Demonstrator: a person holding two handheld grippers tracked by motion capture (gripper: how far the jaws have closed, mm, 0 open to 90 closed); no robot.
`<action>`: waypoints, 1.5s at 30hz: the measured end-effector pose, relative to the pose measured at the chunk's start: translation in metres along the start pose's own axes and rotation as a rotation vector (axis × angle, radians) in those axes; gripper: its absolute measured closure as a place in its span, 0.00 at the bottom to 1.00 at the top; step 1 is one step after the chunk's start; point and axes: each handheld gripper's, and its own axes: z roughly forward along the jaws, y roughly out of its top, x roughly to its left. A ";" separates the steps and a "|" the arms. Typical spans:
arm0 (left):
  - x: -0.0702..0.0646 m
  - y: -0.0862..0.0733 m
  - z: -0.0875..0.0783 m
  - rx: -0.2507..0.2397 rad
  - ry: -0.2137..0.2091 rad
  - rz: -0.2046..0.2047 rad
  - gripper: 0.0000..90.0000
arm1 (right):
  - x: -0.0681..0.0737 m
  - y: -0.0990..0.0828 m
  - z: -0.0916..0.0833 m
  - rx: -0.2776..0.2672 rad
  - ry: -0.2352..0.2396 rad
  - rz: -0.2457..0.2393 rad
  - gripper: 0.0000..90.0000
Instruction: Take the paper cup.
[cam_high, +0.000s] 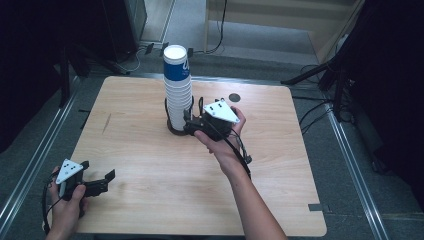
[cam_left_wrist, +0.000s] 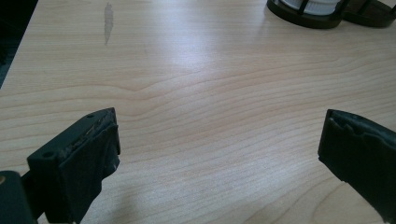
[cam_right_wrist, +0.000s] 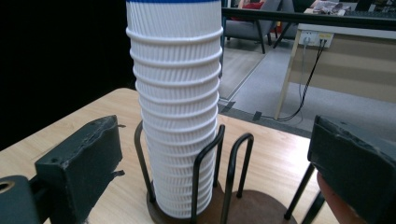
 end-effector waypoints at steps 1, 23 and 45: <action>0.000 0.000 0.000 0.001 -0.001 0.001 0.00 | 0.000 0.000 0.000 0.000 0.000 0.000 0.03; 0.000 0.000 0.000 0.001 -0.002 0.002 0.00 | 0.021 0.030 0.045 -0.018 0.025 0.030 0.04; 0.000 0.000 0.000 0.001 -0.001 -0.002 0.00 | 0.027 0.054 0.076 -0.013 -0.021 0.018 0.04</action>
